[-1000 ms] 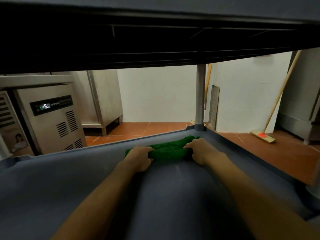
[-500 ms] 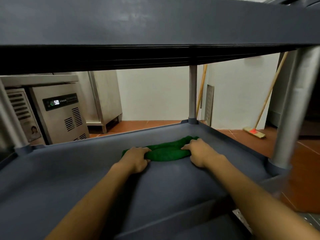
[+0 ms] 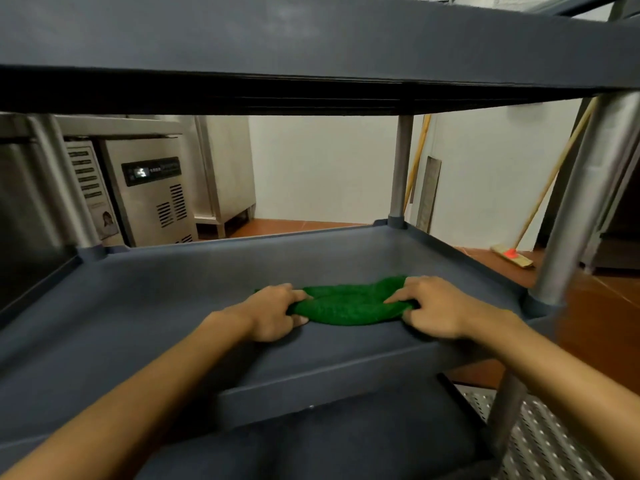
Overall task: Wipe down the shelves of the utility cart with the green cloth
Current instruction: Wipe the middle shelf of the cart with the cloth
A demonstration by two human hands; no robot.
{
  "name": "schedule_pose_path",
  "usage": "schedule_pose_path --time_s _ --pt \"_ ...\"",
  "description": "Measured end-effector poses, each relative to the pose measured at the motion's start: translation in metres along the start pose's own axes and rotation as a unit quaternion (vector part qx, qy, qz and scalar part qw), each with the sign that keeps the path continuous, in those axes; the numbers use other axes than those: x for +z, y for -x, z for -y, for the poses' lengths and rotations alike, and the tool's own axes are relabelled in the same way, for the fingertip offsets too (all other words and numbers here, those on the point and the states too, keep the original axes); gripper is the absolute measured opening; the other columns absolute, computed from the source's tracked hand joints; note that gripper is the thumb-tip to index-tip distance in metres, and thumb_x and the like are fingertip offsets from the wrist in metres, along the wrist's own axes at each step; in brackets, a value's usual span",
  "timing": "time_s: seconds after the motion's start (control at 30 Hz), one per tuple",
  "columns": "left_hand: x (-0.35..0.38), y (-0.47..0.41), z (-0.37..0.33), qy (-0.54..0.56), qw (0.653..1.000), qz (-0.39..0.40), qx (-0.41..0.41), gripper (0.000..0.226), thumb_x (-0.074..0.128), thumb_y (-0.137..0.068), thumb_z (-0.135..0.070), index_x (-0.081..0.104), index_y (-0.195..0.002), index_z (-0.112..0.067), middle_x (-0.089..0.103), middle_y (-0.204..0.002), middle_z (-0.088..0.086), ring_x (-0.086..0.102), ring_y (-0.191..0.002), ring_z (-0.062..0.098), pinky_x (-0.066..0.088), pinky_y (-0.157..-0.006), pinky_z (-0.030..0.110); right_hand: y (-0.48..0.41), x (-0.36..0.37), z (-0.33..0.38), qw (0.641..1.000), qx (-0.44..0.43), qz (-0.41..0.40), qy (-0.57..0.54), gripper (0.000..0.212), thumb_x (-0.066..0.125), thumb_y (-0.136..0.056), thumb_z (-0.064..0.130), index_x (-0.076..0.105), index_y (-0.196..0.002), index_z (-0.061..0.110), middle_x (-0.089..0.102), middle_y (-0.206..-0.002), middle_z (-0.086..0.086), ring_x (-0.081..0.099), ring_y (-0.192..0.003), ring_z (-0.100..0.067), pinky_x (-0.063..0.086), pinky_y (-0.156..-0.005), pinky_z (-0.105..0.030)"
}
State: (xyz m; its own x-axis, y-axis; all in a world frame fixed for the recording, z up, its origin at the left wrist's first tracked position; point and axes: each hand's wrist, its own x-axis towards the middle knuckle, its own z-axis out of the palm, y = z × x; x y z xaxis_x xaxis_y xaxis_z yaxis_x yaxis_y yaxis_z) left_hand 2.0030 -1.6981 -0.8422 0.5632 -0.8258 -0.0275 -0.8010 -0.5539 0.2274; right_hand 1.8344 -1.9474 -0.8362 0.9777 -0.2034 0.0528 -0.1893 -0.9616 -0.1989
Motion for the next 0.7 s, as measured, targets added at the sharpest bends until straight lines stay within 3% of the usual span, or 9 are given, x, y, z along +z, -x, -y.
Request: schedule_pose_path --time_s 0.1,0.2,0.3,0.47,0.7 --pt "-0.001 0.025 0.002 0.027 0.999 0.015 0.016 0.045 0.054 -0.101 -0.033 0.048 -0.145 -0.029 0.051 -0.135 0.001 0.050 -0.127 0.021 0.034 -0.111 0.033 0.021 -0.003 0.006 0.998 -0.009 -0.001 -0.055 0.037 0.062 -0.088 0.025 0.067 -0.123 0.035 0.061 -0.116 0.005 0.056 -0.111 -0.014 0.043 -0.101 -0.034" --pt "0.000 0.049 0.007 0.051 0.998 0.016 0.028 0.048 0.054 -0.101 -0.034 0.044 -0.148 -0.032 0.043 -0.149 -0.006 0.040 -0.138 0.015 0.026 -0.119 0.032 0.038 -0.005 0.013 0.995 -0.026 -0.001 -0.097 0.033 0.066 -0.086 0.031 0.068 -0.117 0.042 0.059 -0.099 0.012 0.056 -0.093 -0.002 0.045 -0.086 -0.023" --pt "0.001 0.068 0.015 0.054 0.998 0.011 0.037 0.050 0.053 -0.101 -0.037 0.040 -0.150 -0.037 0.034 -0.156 -0.011 0.031 -0.144 0.011 0.019 -0.121 0.029 0.047 -0.007 0.024 0.990 -0.048 0.022 -0.128 0.031 0.068 -0.086 0.036 0.069 -0.116 0.044 0.055 -0.093 0.010 0.055 -0.088 0.000 0.039 -0.076 -0.016" --pt "0.003 0.095 0.029 0.060 0.997 0.003 0.047 0.050 0.052 -0.101 -0.038 0.038 -0.149 -0.041 0.031 -0.158 -0.017 0.026 -0.145 0.003 0.015 -0.116 0.019 0.051 -0.005 0.045 0.985 -0.087 0.036 -0.146 0.029 0.066 -0.088 0.047 0.070 -0.116 0.044 0.056 -0.095 0.006 0.057 -0.088 -0.004 0.043 -0.078 -0.018" --pt "0.004 0.146 0.060 0.076 0.996 -0.027 0.025 0.050 0.051 -0.100 -0.040 0.037 -0.148 -0.046 0.028 -0.158 -0.025 0.018 -0.146 -0.006 0.010 -0.115 0.012 0.037 0.014 0.080 0.969 -0.117 0.044 -0.212 0.030 0.065 -0.081 0.053 0.073 -0.108 0.044 0.057 -0.098 0.013 0.060 -0.095 -0.006 0.047 -0.090 -0.033"
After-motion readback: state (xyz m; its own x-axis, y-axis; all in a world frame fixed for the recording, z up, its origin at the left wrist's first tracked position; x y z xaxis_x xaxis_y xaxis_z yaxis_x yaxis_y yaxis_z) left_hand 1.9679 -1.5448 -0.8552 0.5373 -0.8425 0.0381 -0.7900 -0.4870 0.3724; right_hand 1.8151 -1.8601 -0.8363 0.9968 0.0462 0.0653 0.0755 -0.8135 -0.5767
